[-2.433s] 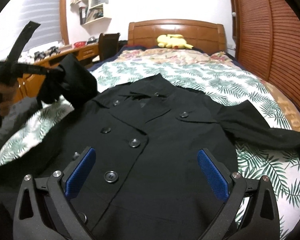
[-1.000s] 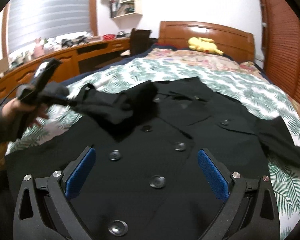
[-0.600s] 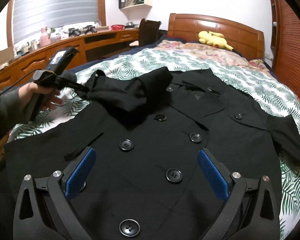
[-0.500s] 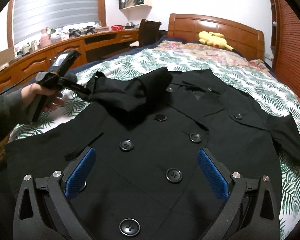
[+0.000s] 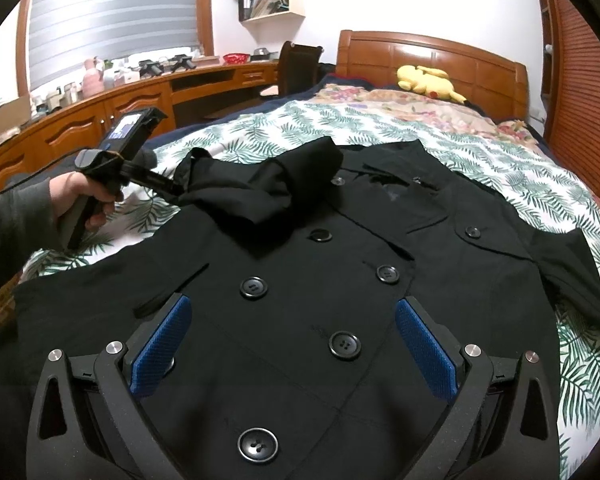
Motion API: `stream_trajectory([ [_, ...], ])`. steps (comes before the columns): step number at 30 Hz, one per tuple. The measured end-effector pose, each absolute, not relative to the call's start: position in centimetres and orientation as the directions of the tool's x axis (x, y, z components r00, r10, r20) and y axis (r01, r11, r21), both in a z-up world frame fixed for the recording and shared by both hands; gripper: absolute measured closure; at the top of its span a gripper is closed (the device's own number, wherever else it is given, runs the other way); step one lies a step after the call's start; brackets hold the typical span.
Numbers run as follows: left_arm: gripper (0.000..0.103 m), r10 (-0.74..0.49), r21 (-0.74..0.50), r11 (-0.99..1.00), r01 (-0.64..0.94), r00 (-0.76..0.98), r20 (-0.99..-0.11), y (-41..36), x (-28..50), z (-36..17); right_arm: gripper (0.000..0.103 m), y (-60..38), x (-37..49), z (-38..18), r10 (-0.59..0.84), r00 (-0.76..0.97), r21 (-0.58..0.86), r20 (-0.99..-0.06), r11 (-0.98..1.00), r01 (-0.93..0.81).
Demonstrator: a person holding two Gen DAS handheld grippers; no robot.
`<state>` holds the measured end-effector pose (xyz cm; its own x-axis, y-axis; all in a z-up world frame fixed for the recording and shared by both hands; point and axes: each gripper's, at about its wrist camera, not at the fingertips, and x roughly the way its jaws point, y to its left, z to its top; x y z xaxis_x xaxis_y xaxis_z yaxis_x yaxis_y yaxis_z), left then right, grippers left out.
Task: Fold large clothes
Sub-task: 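Lift the sleeve with the left gripper and fold it across the coat body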
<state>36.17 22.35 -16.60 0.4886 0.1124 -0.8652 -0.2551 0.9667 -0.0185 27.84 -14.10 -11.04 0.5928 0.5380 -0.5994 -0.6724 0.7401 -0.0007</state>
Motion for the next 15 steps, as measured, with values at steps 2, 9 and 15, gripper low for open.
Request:
stream_trajectory([
  [2, 0.073, 0.091, -0.021, 0.974, -0.226, 0.476, -0.875, 22.1, 36.4, -16.5, 0.0, -14.3, 28.0, -11.1, 0.537, 0.594, 0.002, -0.599, 0.743, -0.669],
  [9, 0.097, 0.105, 0.03, 0.987, -0.159, 0.485, -0.868, 19.9, 36.1, -15.7, 0.0, -14.6, 28.0, -10.9, 0.536, 0.602, 0.002, -0.592, 0.748, -0.664],
  [15, 0.098, 0.097, 0.042, 0.994, -0.103, 0.628, -0.772, 15.7, 35.1, -10.1, 0.0, -15.1, 28.1, -10.6, 0.53, 0.615, -0.011, -0.583, 0.752, -0.659],
])
